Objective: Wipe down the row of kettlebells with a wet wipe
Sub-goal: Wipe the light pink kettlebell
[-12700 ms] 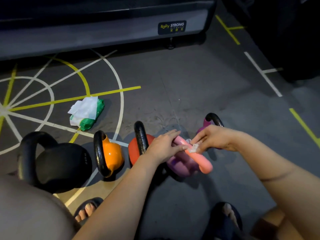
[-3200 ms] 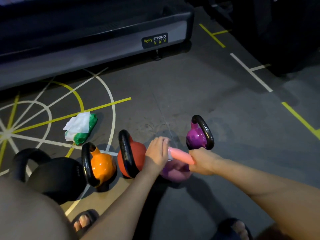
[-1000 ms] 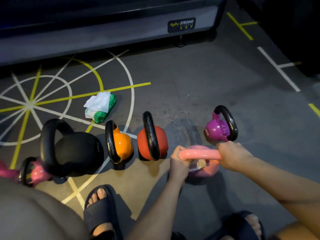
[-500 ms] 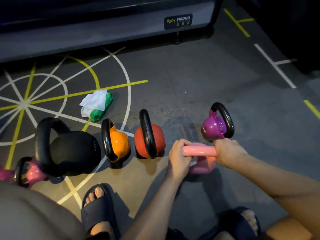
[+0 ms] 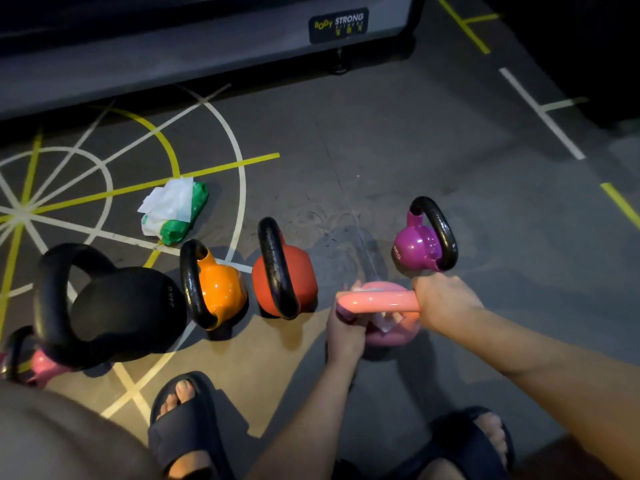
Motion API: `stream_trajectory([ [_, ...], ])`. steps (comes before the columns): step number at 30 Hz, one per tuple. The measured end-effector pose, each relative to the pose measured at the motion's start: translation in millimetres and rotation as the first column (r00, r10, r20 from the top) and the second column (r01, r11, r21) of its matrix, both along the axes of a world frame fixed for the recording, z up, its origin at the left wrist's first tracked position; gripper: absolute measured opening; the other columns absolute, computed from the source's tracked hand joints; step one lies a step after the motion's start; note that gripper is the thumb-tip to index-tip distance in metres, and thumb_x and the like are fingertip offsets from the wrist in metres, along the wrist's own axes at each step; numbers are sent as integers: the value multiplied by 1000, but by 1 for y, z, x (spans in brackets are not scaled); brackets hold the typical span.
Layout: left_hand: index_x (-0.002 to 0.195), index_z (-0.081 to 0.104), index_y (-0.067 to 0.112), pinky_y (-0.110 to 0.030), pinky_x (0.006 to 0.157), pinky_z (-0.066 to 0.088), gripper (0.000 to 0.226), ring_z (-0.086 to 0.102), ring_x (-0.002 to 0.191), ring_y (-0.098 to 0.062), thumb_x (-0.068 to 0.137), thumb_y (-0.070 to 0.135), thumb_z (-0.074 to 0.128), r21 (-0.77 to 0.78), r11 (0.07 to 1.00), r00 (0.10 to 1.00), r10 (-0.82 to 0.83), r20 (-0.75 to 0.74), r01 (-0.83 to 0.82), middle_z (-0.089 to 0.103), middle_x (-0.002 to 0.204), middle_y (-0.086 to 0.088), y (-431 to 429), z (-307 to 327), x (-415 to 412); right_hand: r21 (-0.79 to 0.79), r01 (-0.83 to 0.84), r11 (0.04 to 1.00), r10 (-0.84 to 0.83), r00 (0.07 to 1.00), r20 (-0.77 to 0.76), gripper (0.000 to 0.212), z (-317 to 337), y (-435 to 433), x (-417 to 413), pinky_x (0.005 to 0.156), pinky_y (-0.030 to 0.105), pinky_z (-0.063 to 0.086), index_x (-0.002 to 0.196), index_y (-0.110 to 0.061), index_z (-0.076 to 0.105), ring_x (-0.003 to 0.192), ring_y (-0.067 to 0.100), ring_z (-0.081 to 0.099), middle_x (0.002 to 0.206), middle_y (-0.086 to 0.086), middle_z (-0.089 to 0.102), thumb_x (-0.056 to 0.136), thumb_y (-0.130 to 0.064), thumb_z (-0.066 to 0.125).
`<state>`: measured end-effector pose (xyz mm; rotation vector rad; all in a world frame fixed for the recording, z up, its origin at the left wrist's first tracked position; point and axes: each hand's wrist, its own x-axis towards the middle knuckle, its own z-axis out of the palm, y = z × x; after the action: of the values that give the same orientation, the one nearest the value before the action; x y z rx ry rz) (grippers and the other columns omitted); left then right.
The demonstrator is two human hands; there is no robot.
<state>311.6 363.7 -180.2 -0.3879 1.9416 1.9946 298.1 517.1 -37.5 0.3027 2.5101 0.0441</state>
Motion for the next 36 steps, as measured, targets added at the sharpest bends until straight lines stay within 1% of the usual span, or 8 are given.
stream_trajectory([
  [4, 143, 55, 29, -31, 111, 44, 65, 58, 129, -9, 82, 35, 79, 7, 999, 998, -49, 50, 49, 60, 143, 4, 7, 3, -5, -27, 21, 999, -22, 1000, -23, 28, -1, 1, 1, 85, 36, 53, 110, -19, 67, 106, 31, 67, 111, 7, 69, 83, -25, 68],
  [9, 97, 66, 14, -25, 72, 54, 18, 69, 87, -15, 87, 7, 79, 144, 988, 997, 54, 60, -62, 75, 94, 1, 3, 32, -10, -50, 46, 998, -47, 999, -20, 29, 4, -1, -1, 83, 34, 53, 108, -19, 68, 105, 29, 67, 108, 7, 70, 81, -31, 72],
  [13, 79, 54, 15, -32, 63, 43, 20, 54, 67, -4, 79, 5, 71, -168, 968, 962, -215, -169, 187, 63, 70, 6, -15, 50, -18, -34, 31, 999, -32, 999, -15, 29, 4, 0, 2, 85, 37, 54, 112, -16, 66, 107, 29, 66, 111, 7, 69, 84, -22, 66],
  [18, 136, 49, 34, -37, 86, 47, 63, 65, 106, -24, 80, 43, 75, -722, 481, 572, -808, -144, 497, 71, 113, 0, -17, 91, -45, -42, -23, 999, 22, 1000, -19, 31, 0, 4, 4, 82, 36, 53, 114, -17, 64, 106, 30, 67, 112, 8, 68, 83, -20, 68],
  [20, 157, 22, 33, -42, 83, 45, 89, 64, 107, -35, 85, 45, 73, -841, 236, 436, -900, 0, 487, 69, 118, -11, -1, 104, -51, -67, -48, 997, 47, 999, -25, 32, -2, 7, 2, 82, 37, 54, 114, -15, 63, 104, 31, 67, 111, 9, 68, 83, -23, 70],
  [23, 162, 0, 30, -39, 74, 39, 105, 64, 102, -39, 87, 45, 72, -905, 92, 354, -933, 68, 416, 68, 116, -14, 16, 111, -52, -133, -89, 987, 91, 996, 11, 54, -4, 17, 0, 82, 37, 53, 120, -14, 55, 103, 30, 66, 115, 9, 66, 77, -36, 79],
  [30, 158, -21, 33, -46, 92, 47, 129, 56, 123, -36, 80, 36, 82, -849, 136, 284, -959, 17, 511, 48, 145, -9, 39, 113, -44, -361, -5, 932, 32, 997, 68, 84, 7, 50, 21, 78, 16, 36, 140, -13, 41, 113, 22, 58, 129, 6, 61, 73, -41, 84],
  [36, 159, -17, 35, -13, 109, 34, 118, 33, 145, -7, 85, 11, 72, -253, 598, 562, -801, -203, 760, 28, 158, -2, -1, 141, -69, -412, 0, 911, 16, 999, 36, 140, 6, 44, 15, 113, 36, 37, 157, -12, -2, 143, 29, 35, 162, 13, 23, 60, -54, 89],
])
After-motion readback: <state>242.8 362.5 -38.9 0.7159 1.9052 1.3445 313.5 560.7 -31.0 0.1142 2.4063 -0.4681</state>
